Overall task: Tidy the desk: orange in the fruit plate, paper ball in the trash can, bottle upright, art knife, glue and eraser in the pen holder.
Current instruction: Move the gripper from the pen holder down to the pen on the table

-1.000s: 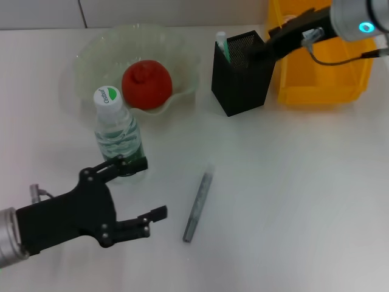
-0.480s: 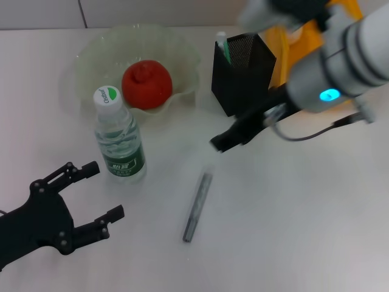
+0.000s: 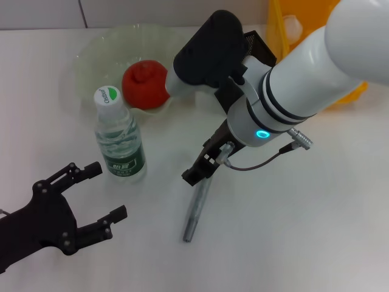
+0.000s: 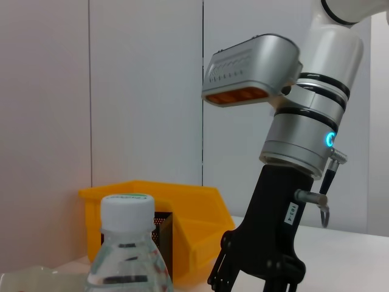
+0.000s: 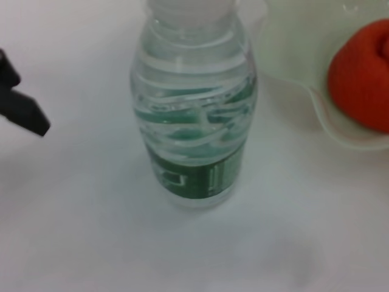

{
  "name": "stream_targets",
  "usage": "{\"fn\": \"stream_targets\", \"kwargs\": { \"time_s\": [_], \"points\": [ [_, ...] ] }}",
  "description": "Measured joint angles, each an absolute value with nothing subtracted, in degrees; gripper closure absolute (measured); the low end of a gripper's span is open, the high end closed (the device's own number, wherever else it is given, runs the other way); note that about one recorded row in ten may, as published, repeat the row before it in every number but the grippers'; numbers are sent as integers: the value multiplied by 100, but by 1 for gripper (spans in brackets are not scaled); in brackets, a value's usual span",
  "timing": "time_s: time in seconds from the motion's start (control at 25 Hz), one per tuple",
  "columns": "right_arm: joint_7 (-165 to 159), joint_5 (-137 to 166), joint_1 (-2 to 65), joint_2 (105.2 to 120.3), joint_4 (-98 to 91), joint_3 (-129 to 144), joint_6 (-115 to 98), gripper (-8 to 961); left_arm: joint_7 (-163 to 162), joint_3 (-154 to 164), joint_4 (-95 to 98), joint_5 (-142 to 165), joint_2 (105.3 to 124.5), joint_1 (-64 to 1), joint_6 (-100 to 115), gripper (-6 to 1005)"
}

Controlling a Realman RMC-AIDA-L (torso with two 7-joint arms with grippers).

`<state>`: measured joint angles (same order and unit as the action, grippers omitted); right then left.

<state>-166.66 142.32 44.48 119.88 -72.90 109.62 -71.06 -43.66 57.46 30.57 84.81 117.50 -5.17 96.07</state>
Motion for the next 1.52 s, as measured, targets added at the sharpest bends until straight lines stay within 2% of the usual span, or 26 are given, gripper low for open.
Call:
{"fn": "stream_targets", "kwargs": {
  "time_s": [0.56,1.52],
  "points": [
    [-16940,14020,4935,11989,-6427,10756,-7201,161,-4306,5747,3050,8481,11786,-532,9667,139],
    [-16938,13704,5243,11989,-5897,11380,-6950,165,-4297,5783,3050,8481,11803,-554,9675,139]
  ]
}}
